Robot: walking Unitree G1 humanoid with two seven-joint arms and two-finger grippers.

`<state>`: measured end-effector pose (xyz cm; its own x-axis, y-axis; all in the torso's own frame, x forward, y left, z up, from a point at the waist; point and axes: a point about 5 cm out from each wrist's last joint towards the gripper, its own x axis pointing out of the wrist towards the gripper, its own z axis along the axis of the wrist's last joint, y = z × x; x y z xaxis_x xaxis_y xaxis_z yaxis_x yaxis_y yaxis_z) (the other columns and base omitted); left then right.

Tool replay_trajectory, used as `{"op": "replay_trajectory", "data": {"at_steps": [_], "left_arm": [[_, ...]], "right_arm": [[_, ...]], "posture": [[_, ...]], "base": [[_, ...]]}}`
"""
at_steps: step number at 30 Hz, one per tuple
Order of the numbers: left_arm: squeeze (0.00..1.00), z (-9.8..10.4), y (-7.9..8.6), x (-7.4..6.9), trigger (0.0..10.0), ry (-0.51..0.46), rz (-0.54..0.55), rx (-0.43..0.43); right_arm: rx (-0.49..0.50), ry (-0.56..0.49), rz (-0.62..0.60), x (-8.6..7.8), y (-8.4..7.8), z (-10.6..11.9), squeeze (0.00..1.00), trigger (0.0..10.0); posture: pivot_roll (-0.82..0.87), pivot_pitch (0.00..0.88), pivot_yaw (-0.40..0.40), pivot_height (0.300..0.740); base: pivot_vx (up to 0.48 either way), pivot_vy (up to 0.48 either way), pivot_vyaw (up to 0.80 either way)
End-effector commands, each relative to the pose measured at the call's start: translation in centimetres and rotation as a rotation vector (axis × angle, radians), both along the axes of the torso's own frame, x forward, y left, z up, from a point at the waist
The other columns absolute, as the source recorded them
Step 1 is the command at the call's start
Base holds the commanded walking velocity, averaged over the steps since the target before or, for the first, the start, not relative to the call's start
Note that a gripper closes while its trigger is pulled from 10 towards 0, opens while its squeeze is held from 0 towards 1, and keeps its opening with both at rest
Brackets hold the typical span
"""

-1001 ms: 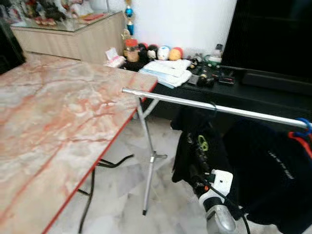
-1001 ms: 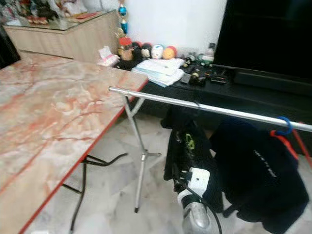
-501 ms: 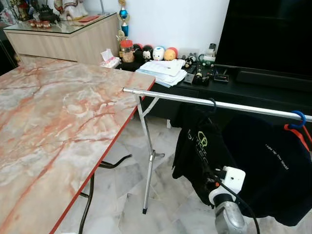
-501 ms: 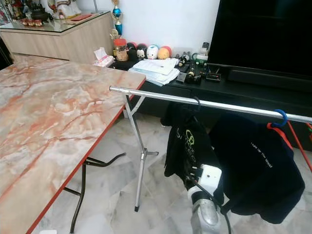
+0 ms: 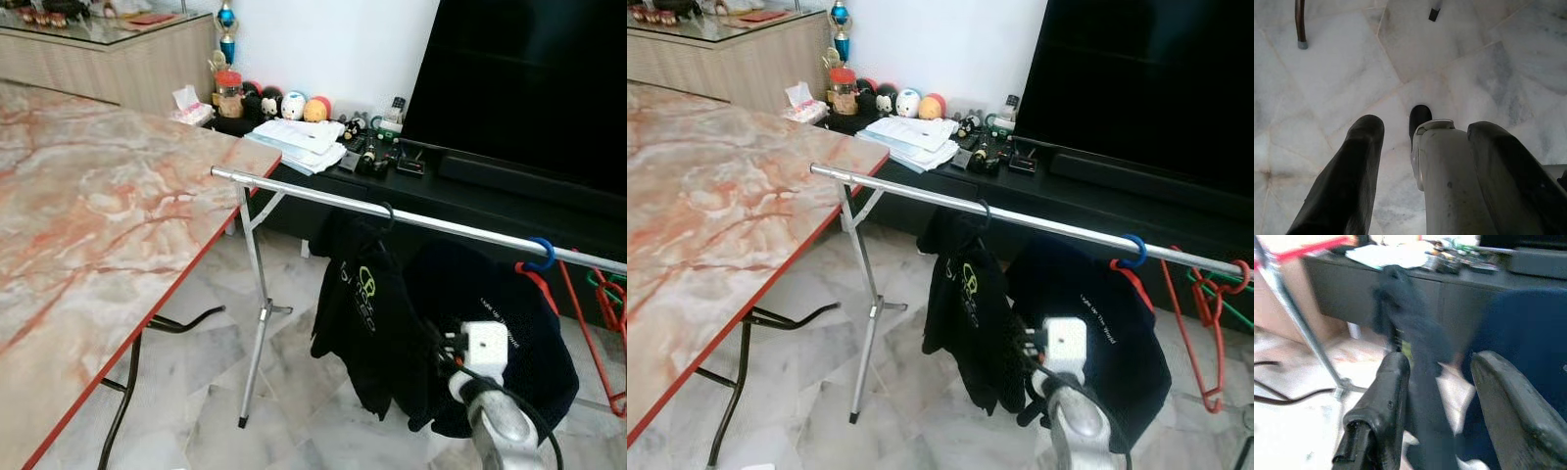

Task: Hang hanger

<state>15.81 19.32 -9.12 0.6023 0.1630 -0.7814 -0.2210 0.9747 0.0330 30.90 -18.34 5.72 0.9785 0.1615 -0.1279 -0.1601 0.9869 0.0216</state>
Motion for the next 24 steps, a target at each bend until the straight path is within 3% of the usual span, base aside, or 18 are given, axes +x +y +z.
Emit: {"op": "replay_trajectory", "data": {"at_steps": [1, 4, 6, 10, 13, 16, 24], "left_arm": [[0.00, -0.4, -0.2, -0.9, 10.0, 0.030, -0.011, -0.001], [0.00, -0.1, 0.3, -0.6, 10.0, 0.008, -0.027, 0.011], [0.00, 0.3, 1.7, -0.2, 10.0, -0.022, -0.002, 0.039], [0.00, 0.4, 3.0, -0.6, 10.0, -0.019, 0.016, 0.060], [0.00, 0.3, 3.2, -1.0, 10.0, -0.003, -0.052, 0.082], [0.00, 0.5, 3.8, -1.0, 10.0, 0.000, -0.081, 0.096], [0.00, 1.4, 3.6, 1.2, 10.0, -0.058, -0.111, 0.092]], "right_arm": [[0.028, 0.036, 0.013, 0.1, 0.6, -0.5, 0.00, 10.0], [0.058, 0.039, 0.011, 0.5, 1.5, -0.6, 0.00, 10.0], [0.099, 0.047, 0.016, 0.6, 2.9, -0.8, 0.00, 10.0], [0.116, 0.063, 0.015, 0.1, 3.9, -1.4, 0.00, 10.0], [0.113, 0.075, -0.040, -0.4, 3.4, -2.1, 0.00, 10.0], [0.164, 0.094, -0.164, -1.0, 1.9, -2.8, 0.00, 10.0], [0.157, 0.091, -0.176, -0.9, 1.6, -2.8, 0.00, 10.0]], "posture": [[0.09, 0.017, -0.060, 0.740], [0.11, 0.020, -0.054, 0.740], [0.12, 0.030, -0.043, 0.740], [0.12, 0.019, -0.005, 0.740], [0.11, 0.011, 0.010, 0.740], [0.09, 0.000, 0.027, 0.740], [0.10, 0.005, 0.036, 0.740]], "base": [[0.000, 0.000, 0.00], [0.000, 0.000, 0.00], [0.000, 0.000, 0.00], [0.000, 0.000, 0.00], [0.172, 0.000, 0.00], [0.281, 0.000, 0.00], [0.289, 0.000, 0.00]]}}
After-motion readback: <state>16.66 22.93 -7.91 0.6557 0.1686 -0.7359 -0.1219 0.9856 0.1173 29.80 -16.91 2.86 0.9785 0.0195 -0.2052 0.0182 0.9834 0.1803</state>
